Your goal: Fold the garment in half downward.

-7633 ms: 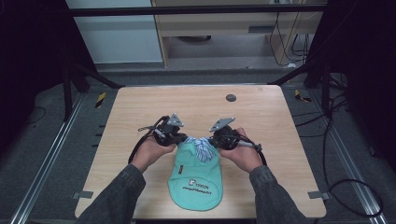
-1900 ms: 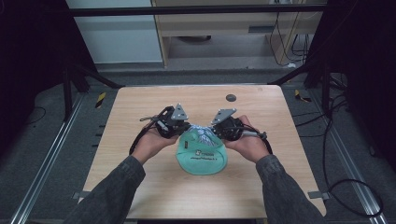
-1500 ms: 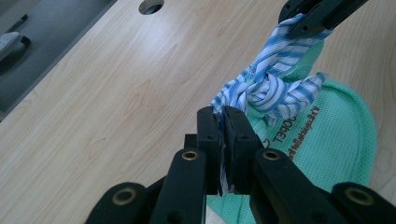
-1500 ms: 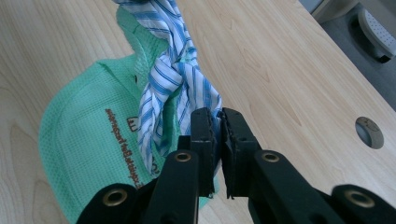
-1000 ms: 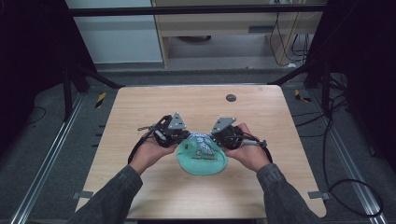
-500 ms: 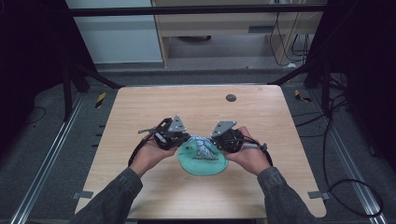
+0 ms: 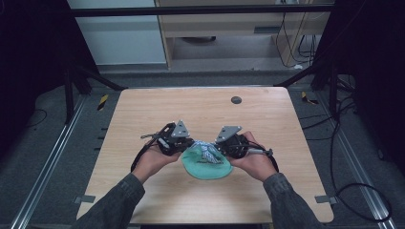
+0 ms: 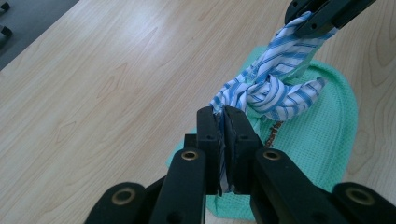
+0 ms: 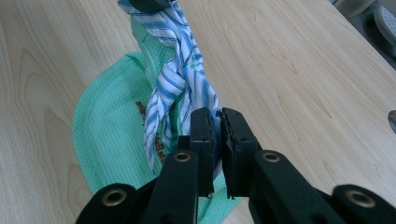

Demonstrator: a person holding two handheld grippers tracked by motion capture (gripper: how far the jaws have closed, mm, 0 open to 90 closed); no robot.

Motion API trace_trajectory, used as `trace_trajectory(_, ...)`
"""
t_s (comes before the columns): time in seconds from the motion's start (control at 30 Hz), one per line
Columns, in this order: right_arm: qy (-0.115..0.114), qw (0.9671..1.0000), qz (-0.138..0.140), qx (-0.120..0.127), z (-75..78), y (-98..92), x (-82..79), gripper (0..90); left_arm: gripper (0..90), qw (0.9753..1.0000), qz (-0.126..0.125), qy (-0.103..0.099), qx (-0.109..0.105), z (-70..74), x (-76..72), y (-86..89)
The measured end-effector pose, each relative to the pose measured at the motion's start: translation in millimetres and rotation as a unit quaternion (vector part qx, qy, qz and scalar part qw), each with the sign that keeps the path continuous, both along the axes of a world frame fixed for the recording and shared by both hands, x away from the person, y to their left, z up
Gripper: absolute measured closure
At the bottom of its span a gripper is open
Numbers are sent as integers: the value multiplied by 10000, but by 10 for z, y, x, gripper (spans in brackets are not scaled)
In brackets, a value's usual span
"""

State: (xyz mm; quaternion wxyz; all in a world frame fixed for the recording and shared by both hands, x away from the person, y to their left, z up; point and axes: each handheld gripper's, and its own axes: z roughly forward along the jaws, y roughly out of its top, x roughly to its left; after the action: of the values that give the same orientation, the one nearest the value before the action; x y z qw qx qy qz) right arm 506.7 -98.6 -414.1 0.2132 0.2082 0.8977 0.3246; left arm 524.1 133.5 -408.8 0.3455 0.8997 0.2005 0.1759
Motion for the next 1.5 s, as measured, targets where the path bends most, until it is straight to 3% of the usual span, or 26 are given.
trace_trajectory(1.5,187,9998,68,3,-176,-9,-153,798,813,9999,-76,146,22,-219,-138,0)
